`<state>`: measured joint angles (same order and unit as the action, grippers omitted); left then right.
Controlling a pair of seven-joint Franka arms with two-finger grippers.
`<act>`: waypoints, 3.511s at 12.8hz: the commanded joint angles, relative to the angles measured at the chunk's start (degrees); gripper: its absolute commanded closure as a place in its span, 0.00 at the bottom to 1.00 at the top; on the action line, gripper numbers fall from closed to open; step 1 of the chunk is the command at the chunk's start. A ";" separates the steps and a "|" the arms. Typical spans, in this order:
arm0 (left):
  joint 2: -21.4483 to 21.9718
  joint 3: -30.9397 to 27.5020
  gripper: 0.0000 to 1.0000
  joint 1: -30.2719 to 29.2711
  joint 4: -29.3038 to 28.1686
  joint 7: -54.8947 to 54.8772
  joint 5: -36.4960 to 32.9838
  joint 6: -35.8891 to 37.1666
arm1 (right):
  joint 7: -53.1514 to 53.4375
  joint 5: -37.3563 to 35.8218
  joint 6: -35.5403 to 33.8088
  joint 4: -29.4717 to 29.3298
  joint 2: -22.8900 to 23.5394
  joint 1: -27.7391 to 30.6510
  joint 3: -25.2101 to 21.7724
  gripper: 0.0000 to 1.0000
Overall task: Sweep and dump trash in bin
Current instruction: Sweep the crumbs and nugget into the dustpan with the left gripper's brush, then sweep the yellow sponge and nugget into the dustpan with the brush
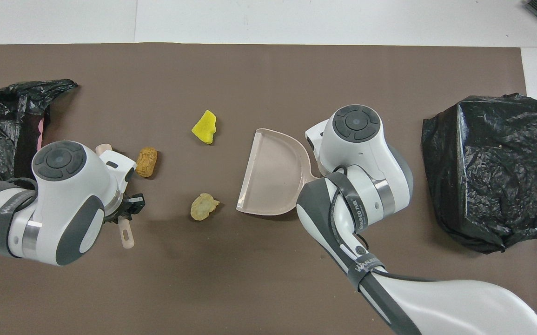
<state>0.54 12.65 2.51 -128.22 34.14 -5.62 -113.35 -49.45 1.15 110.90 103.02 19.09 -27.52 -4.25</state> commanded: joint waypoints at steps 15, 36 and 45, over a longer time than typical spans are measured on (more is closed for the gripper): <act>-1.24 1.06 1.00 19.63 -0.81 20.18 18.54 -17.95 | 2.87 0.09 1.42 2.54 -1.87 -0.43 0.47 1.00; -3.62 0.27 1.00 -1.46 9.85 -15.13 3.42 1.38 | 4.71 0.17 1.60 2.54 -1.87 -0.43 0.47 1.00; -1.69 0.71 1.00 18.99 3.68 -9.44 17.99 -4.42 | 4.71 0.17 1.69 2.72 -1.87 -0.43 0.47 1.00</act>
<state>-3.49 14.26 16.56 -122.37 23.43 9.02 -115.26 -46.53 1.16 110.96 103.77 18.50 -28.17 -4.17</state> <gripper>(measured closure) 0.740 0.687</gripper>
